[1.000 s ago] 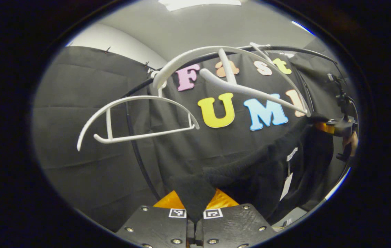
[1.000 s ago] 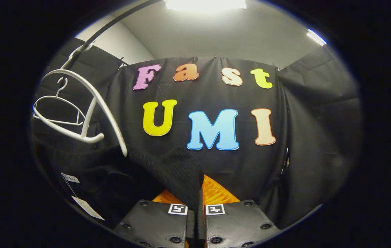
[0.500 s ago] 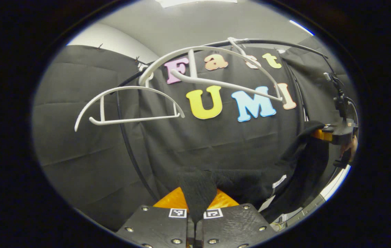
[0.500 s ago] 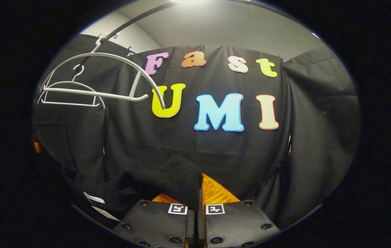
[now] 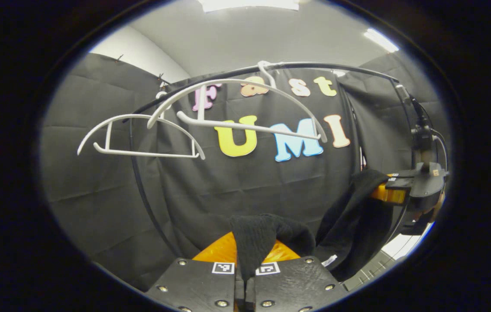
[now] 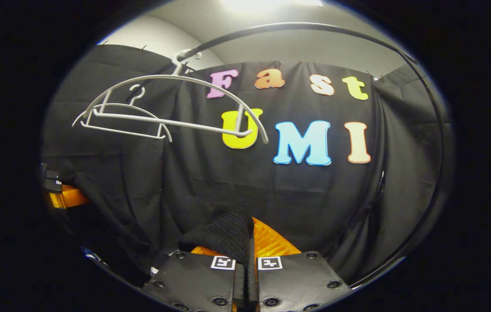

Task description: Grasp the clothes on the hanger with both hands and then place them into the laundry hamper below.

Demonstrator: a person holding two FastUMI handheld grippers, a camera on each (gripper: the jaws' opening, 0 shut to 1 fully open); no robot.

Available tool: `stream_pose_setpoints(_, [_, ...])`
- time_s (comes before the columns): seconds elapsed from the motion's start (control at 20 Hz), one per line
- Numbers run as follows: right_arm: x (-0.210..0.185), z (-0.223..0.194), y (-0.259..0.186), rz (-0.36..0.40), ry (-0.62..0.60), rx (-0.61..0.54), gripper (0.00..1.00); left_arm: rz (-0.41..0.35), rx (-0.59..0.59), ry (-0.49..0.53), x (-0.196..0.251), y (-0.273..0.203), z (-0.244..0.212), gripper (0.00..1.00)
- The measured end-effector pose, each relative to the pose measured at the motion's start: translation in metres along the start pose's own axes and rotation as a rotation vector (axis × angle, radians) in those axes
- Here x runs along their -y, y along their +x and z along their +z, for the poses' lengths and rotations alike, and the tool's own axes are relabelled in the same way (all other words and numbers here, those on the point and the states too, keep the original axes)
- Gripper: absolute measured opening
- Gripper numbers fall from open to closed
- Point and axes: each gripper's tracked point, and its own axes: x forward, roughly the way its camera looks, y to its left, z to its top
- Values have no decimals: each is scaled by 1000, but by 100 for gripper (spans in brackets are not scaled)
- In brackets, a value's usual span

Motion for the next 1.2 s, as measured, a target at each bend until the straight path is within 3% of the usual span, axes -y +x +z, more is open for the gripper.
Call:
stream_pose_setpoints(0.2, [-36,3,-14,84,5,11,7,-23,29,-42,17,7,9,4])
stream_pose_setpoints(0.45, [-55,-21,-20,110,67,-41,7,-11,21,-119,24,9,-4,3])
stream_pose_setpoints(1.2, [-76,-185,-13,64,83,-361,8,52,-314,-174,46,47,-189,4])
